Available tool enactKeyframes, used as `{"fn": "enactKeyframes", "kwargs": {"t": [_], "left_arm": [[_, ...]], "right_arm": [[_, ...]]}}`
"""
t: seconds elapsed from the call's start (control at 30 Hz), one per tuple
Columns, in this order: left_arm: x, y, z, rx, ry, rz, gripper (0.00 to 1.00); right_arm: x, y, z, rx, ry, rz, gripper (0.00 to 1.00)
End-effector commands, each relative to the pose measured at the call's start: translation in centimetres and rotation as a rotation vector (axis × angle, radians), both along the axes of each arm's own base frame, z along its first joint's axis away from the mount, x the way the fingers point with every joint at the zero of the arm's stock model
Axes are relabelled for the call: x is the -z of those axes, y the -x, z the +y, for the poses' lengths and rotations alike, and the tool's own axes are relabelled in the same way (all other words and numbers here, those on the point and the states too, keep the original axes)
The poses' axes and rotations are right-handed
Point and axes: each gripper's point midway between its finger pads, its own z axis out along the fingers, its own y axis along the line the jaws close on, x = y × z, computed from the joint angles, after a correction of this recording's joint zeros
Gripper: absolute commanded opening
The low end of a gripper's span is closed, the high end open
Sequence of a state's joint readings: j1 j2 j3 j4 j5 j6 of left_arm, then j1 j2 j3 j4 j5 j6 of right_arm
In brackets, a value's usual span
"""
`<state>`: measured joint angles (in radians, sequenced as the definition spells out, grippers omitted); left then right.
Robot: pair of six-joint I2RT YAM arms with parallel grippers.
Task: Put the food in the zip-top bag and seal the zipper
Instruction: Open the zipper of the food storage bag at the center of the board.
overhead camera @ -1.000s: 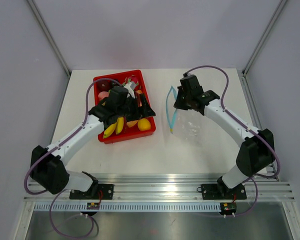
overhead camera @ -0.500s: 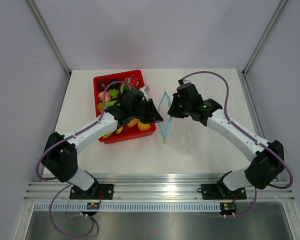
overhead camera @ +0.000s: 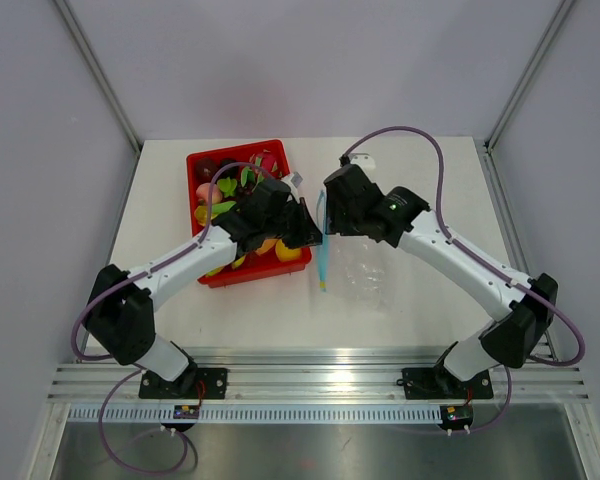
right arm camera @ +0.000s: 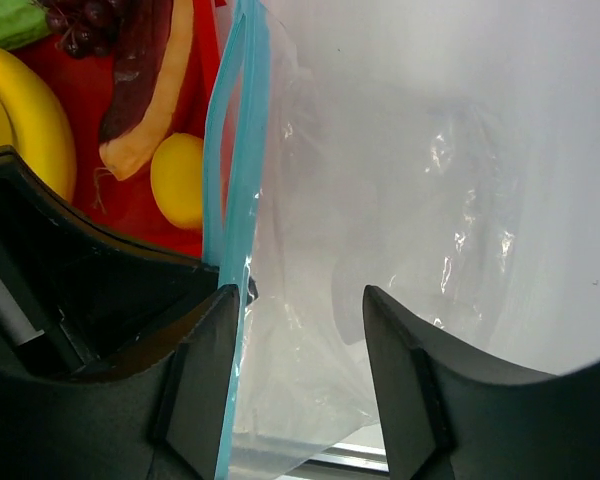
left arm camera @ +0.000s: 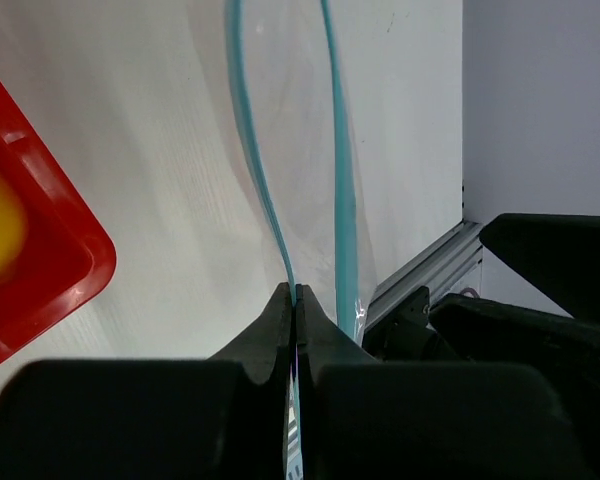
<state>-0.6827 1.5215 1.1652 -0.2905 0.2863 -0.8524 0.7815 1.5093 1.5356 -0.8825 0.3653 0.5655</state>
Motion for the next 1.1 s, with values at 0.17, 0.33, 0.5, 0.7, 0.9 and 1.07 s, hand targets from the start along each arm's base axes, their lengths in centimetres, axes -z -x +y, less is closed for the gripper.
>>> {"fn": "enactKeyframes", "kwargs": {"t": [0.17,0.33,0.5,0.7,0.9,1.07], "left_arm": [[-5.1,-0.3,-0.8,-0.022,0.086,-0.113,0.00],[-5.2,-0.2,-0.7,-0.020,0.090,-0.118,0.00],[-4.9,-0.2,-0.7,-0.021,0.084,-0.118,0.00],[-5.4,-0.3,-0.7,-0.020,0.088,-0.130,0.00],[-5.9,-0.1,-0.5,-0.022,0.096,-0.143,0.00],[-5.8,0.0,0.2,-0.036,0.079,-0.153,0.00]], "right_arm": [[-0.3,-0.7,-0.3,0.047,0.143,-0.024,0.61],[-0.5,-0.8,1.0,0.024,0.103,-0.030,0.61],[-1.3,-0.9,1.8,0.021,0.061,-0.041,0.61],[-2.6,-1.3,2.4,0.032,0.024,-0.074,0.62],[-0.5,-1.7,2.8,0.025,0.076,-0.039,0.62],[1.6,-1.2,2.8,0.035,0.104,0.022,0.48]]}}
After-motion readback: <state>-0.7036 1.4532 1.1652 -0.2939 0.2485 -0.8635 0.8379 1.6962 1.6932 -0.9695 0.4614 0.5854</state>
